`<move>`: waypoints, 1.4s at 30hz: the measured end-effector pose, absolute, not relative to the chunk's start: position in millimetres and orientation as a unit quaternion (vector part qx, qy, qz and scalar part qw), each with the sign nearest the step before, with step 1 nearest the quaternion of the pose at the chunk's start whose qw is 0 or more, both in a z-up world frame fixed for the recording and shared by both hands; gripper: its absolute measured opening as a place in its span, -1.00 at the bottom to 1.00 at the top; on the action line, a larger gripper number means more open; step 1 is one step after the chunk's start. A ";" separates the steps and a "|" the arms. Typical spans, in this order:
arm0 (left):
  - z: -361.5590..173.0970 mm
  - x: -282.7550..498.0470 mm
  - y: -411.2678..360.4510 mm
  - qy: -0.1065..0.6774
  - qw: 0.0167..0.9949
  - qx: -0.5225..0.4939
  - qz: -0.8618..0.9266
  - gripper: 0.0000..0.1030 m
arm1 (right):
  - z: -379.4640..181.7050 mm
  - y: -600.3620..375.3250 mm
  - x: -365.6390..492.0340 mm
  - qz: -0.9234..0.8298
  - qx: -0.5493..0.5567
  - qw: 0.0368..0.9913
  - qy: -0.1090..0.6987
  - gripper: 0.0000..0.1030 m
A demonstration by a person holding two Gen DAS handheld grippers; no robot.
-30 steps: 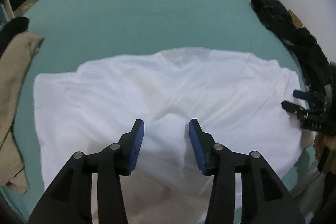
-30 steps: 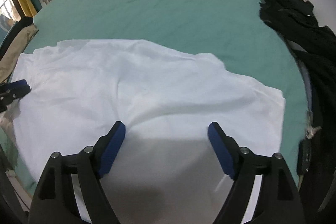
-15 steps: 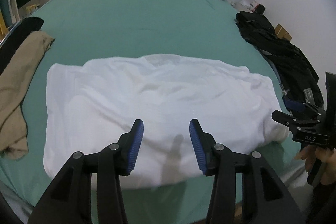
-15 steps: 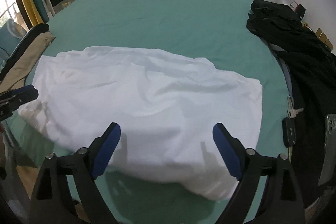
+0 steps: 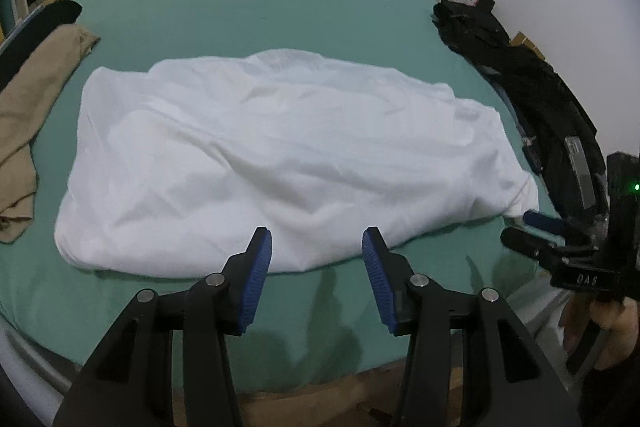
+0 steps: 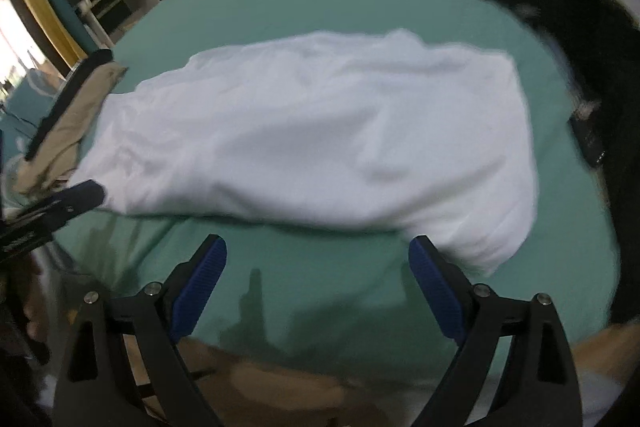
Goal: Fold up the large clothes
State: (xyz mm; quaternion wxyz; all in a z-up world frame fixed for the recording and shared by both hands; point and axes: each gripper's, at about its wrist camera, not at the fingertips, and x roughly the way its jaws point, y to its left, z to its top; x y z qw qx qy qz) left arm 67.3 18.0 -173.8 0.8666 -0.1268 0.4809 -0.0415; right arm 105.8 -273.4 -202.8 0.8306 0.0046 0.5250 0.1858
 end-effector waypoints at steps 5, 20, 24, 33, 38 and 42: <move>-178.3 68.6 14.3 0.481 0.867 -0.117 -0.044 -0.03 | -226.9 -284.1 111.0 0.202 0.073 0.811 0.544 0.79; -181.1 140.1 -3.6 0.461 0.874 -0.136 -0.071 -0.03 | -244.1 -320.6 177.4 0.178 0.252 0.826 0.472 0.90; -188.2 166.3 -15.6 0.465 0.873 -0.124 -0.077 -0.03 | -241.4 -321.2 188.7 0.176 0.277 0.831 0.450 0.90; -216.2 186.3 -30.1 0.492 0.864 -0.094 -0.055 -0.03 | -243.4 -309.2 207.5 0.182 0.282 0.824 0.456 0.08; -219.2 186.8 -32.5 0.487 0.867 -0.093 -0.053 -0.03 | -229.7 -290.1 206.0 0.208 0.247 0.832 0.452 -0.59; -218.0 189.1 -30.4 0.490 0.864 -0.101 -0.059 -0.03 | -200.8 -272.2 203.2 0.213 0.197 0.853 0.434 -0.62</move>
